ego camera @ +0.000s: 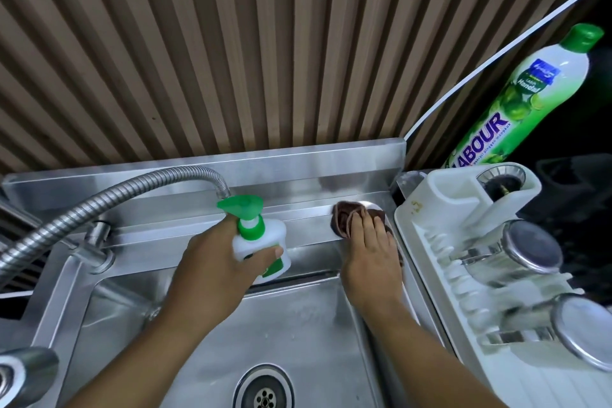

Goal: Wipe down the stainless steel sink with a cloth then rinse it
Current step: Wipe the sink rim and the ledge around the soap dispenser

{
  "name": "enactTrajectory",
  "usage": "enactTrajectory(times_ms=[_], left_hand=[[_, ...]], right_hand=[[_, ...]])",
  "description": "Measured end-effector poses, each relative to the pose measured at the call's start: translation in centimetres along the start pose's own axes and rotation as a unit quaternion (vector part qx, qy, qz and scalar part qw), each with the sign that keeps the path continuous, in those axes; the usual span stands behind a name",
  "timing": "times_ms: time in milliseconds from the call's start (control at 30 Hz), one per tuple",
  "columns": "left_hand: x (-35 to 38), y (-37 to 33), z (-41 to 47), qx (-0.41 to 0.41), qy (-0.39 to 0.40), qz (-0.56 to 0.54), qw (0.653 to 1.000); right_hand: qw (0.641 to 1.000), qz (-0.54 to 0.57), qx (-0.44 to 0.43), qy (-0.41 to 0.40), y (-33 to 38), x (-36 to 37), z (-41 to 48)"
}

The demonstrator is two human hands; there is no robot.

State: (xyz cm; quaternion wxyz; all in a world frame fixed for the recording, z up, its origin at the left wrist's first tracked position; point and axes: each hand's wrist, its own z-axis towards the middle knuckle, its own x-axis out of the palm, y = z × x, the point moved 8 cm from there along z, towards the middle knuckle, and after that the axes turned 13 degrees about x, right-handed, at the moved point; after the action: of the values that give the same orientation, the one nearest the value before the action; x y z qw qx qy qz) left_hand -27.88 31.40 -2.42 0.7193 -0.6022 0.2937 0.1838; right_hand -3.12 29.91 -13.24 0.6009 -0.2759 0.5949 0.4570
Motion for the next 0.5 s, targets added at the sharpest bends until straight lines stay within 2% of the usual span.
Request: enactTrajectory(times_ms=[200, 333, 500], left_hand=[[3.2, -2.4, 3.7, 0.050, -0.010, -0.017, 0.999], [5.1, -2.3, 5.8, 0.057, 0.005, -0.029, 0.998], [5.9, -2.4, 6.8, 0.071, 0.022, -0.045, 0.996]], right_hand=[[0.998, -0.059, -0.019, 0.010, -2.8, -0.4, -3.0], [0.997, -0.069, 0.004, 0.027, -1.6, 0.1, -0.6], [0.995, -0.070, -0.009, 0.076, -0.5, 0.3, 2.0]])
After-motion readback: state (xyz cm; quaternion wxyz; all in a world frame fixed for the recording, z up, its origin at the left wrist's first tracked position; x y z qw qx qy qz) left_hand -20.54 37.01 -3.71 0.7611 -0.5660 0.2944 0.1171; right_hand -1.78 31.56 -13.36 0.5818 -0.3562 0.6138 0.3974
